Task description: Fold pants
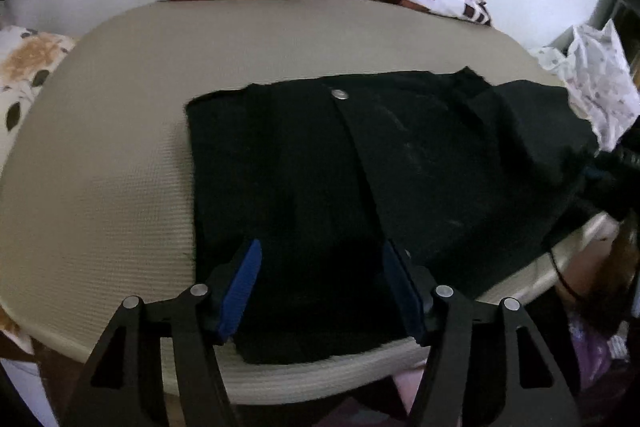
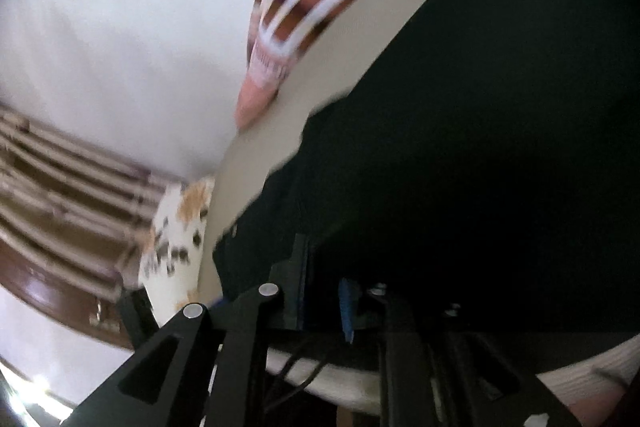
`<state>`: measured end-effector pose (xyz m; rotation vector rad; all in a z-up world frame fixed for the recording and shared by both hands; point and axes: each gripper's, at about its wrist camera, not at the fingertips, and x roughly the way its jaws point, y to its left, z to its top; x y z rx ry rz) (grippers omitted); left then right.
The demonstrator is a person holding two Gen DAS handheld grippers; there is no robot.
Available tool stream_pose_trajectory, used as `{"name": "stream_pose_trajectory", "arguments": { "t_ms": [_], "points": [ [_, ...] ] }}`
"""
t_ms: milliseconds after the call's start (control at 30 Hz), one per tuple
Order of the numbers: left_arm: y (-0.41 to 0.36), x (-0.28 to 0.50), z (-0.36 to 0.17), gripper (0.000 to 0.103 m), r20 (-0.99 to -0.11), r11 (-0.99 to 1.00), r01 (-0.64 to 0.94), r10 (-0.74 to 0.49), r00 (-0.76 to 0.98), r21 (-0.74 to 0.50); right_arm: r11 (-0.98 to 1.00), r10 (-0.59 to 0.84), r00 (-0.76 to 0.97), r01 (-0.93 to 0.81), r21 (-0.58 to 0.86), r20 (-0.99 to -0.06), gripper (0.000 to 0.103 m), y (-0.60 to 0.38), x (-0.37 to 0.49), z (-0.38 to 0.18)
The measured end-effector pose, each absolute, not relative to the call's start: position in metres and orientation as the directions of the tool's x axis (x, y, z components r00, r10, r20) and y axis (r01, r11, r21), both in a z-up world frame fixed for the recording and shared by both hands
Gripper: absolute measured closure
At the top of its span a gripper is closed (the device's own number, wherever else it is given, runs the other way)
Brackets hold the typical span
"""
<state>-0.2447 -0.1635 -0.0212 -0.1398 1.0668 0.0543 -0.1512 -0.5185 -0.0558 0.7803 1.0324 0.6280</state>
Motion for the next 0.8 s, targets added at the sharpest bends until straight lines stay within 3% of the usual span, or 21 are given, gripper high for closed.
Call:
{"name": "stream_pose_trajectory", "arguments": {
  "t_ms": [200,400,500,633,800],
  "points": [
    [-0.167,-0.236,-0.025,0.04,-0.889,0.992,-0.106,-0.011,0.458,-0.066,0.507,0.686,0.569,0.075,0.859,-0.454,0.083,-0.623,-0.101,-0.072],
    [-0.154,-0.239,-0.028,0.04,-0.89,0.991,-0.104,-0.026,0.456,-0.083,0.467,0.526,0.702,0.234,0.853,-0.48,0.082,-0.731,-0.061,-0.082],
    [-0.153,-0.233,-0.029,0.04,-0.89,0.991,-0.102,-0.031,0.455,-0.087,0.473,0.511,0.685,0.28,0.835,-0.519,0.097,-0.753,-0.05,-0.086],
    [-0.151,-0.23,-0.031,0.04,-0.89,0.993,-0.091,-0.028,0.455,-0.077,0.519,0.507,0.667,0.269,0.811,-0.546,0.098,-0.751,-0.054,-0.076],
    [-0.152,-0.231,-0.031,0.04,-0.893,0.995,-0.074,-0.027,0.45,-0.068,0.513,0.485,0.721,0.223,0.829,-0.494,0.098,-0.78,-0.09,-0.045]
  ]
}}
